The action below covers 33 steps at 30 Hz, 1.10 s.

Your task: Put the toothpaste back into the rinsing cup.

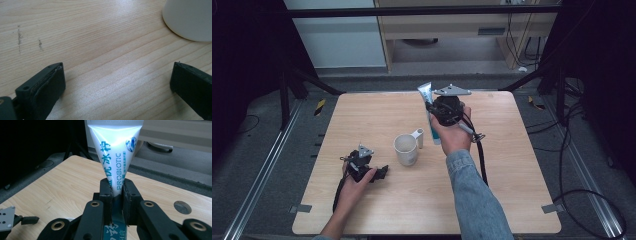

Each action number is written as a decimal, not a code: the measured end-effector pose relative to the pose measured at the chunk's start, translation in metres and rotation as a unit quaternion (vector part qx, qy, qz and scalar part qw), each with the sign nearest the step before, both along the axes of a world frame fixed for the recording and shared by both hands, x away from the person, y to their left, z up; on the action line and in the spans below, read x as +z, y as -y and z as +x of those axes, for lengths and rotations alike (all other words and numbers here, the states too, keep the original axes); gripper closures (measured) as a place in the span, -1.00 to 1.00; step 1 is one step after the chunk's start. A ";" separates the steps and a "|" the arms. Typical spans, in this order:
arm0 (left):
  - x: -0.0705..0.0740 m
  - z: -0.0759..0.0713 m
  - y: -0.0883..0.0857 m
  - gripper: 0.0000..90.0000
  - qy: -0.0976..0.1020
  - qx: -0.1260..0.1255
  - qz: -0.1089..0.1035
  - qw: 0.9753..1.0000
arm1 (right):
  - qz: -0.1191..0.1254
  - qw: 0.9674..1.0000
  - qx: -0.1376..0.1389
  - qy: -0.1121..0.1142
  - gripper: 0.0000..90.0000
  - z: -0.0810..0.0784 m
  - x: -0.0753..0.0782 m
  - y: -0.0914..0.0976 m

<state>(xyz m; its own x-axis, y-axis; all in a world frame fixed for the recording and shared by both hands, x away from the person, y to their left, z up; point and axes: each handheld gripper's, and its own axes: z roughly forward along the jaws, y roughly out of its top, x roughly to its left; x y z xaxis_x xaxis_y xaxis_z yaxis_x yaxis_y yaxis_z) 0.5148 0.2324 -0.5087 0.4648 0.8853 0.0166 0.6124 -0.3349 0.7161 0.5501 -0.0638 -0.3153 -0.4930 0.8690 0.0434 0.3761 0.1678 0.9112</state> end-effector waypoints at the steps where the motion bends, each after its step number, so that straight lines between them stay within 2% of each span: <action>1: 0.000 0.000 0.000 -1.00 0.000 0.000 0.000 1.000 | 0.000 1.000 0.000 0.000 0.78 0.000 0.001 -0.001; 18: 0.000 0.000 0.000 -1.00 -0.001 0.000 0.000 1.000 | 0.015 0.999 0.003 0.029 0.77 0.000 0.015 -0.007; 33: 0.000 0.000 0.000 -1.00 -0.001 0.000 0.000 1.000 | 0.023 0.999 0.008 0.045 0.77 0.001 0.026 -0.015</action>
